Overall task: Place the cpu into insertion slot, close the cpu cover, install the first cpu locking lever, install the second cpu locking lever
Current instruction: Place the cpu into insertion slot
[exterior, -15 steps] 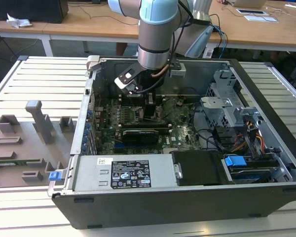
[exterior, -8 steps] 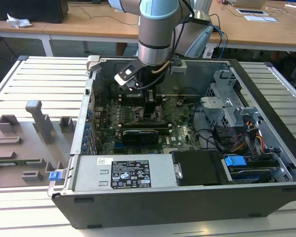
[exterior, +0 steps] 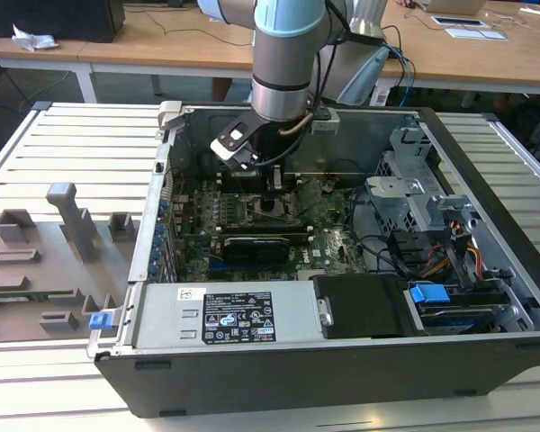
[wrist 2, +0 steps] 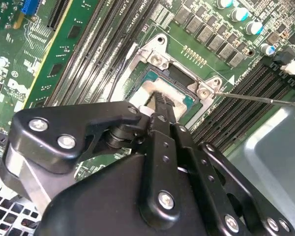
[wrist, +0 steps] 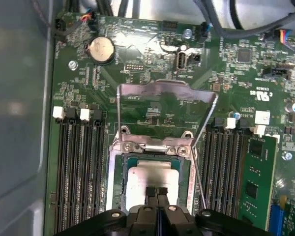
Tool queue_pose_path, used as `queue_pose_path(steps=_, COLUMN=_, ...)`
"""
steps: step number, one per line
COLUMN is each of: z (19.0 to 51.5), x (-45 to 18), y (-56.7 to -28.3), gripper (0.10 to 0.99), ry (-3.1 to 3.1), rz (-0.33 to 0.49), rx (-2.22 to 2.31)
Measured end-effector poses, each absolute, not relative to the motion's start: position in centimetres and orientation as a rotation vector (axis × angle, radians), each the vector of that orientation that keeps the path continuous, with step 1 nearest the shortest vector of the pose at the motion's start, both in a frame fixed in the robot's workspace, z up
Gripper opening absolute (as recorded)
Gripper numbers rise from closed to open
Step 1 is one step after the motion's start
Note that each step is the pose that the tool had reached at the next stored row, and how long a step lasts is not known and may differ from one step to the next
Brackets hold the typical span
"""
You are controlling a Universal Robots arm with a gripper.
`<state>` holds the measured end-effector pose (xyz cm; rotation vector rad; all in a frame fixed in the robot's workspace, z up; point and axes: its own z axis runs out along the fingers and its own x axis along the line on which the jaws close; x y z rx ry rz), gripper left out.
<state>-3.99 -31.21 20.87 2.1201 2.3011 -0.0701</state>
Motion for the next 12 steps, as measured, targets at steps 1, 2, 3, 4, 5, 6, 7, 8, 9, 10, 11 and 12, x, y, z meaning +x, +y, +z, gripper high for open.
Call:
queue_pose_path(steps=1, z=20.7, x=-4.0, y=-31.2, gripper=0.106, ry=2.301, rz=-0.070, rx=2.120)
queue_pose_path(steps=2, z=20.7, x=-4.0, y=-31.2, gripper=0.106, ry=2.301, rz=-0.070, rx=2.120)
queue_pose_path(steps=3, z=20.6, x=-4.0, y=-31.2, gripper=0.106, ry=2.301, rz=-0.070, rx=2.120)
queue_pose_path(steps=4, z=20.5, x=-4.0, y=-31.2, gripper=0.106, ry=2.301, rz=-0.071, rx=2.120)
queue_pose_path(steps=5, z=20.4, x=-4.0, y=-31.2, gripper=0.106, ry=2.302, rz=-0.072, rx=2.120)
queue_pose_path(steps=6, z=20.3, x=-3.9, y=-31.2, gripper=0.106, ry=2.302, rz=-0.073, rx=2.121)
queue_pose_path(steps=7, z=20.3, x=-3.6, y=-31.2, gripper=0.106, ry=2.302, rz=-0.072, rx=2.121)
queue_pose_path(steps=8, z=20.3, x=-3.2, y=-31.2, gripper=0.106, ry=2.303, rz=-0.073, rx=2.121)
queue_pose_path(steps=9, z=20.3, x=-2.9, y=-31.2, gripper=0.106, ry=2.303, rz=-0.073, rx=2.121)
queue_pose_path(steps=10, z=20.3, x=-2.8, y=-31.2, gripper=0.106, ry=2.303, rz=-0.073, rx=2.121)
queue_pose_path(steps=11, z=20.3, x=-2.7, y=-31.2, gripper=0.106, ry=2.303, rz=-0.072, rx=2.121)
queue_pose_path(steps=12, z=20.4, x=-2.7, y=-31.2, gripper=0.106, ry=2.303, rz=-0.070, rx=2.121)
